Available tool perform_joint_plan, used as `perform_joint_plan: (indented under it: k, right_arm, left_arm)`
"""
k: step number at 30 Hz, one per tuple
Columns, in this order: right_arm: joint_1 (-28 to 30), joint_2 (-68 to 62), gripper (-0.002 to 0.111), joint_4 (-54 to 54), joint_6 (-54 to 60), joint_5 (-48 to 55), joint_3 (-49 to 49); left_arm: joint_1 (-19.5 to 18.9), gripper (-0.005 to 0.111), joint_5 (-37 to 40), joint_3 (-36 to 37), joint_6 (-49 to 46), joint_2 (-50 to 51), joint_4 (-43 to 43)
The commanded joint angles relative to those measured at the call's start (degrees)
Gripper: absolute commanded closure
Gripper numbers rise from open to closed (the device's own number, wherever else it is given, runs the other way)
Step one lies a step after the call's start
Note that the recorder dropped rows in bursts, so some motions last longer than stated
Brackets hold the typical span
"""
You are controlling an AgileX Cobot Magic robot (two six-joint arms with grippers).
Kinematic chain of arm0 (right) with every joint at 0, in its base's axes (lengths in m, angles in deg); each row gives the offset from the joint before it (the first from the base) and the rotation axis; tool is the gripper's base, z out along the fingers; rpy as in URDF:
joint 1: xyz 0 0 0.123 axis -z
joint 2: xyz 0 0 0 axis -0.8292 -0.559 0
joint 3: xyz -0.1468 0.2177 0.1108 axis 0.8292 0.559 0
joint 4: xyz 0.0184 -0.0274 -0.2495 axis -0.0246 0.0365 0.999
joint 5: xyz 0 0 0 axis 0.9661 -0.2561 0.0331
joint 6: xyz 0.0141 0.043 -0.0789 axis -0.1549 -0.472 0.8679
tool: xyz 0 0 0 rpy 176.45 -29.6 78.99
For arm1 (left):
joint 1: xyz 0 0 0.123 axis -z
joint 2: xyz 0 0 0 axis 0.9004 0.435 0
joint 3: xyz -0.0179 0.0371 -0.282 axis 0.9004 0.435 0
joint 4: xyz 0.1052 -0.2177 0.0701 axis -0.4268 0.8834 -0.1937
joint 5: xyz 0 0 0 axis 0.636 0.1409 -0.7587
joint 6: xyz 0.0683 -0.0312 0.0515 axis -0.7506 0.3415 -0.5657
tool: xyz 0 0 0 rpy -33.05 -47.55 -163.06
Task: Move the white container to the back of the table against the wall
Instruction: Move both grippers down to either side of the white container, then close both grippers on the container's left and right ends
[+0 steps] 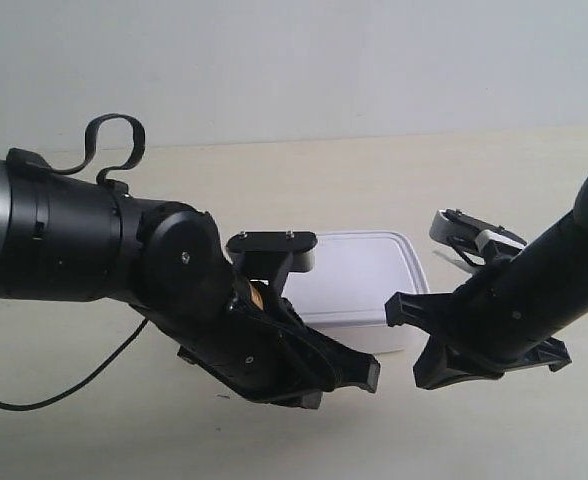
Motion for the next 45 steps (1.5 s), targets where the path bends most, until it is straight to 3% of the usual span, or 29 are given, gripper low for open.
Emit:
perform_joint_plan:
  k: [1, 19, 33, 45]
  right_arm:
    - [-0.1, -2.1, 0.108, -0.5, 1.2, -0.9, -2.7]
    - [-0.1, -8.1, 0.108, -1.7, 1.7, -5.1, -6.2]
    - [-0.1, -8.4, 0.108, -4.9, 4.7, -11.6, -6.3]
    - [-0.1, -13.3, 0.108, -4.9, 4.7, -7.5, -16.3]
  left_arm:
    - [-0.4, 0.107, -2.4, 0.1, 0.2, 1.2, -0.3]
    - [-7.1, 0.107, -7.1, 0.1, 0.0, 2.9, -2.7]
    - [-7.1, 0.107, -15.3, 0.0, 0.1, 6.9, -2.9]
    - [-8.3, 0.107, -18.0, -3.4, 0.0, 8.4, -4.4]
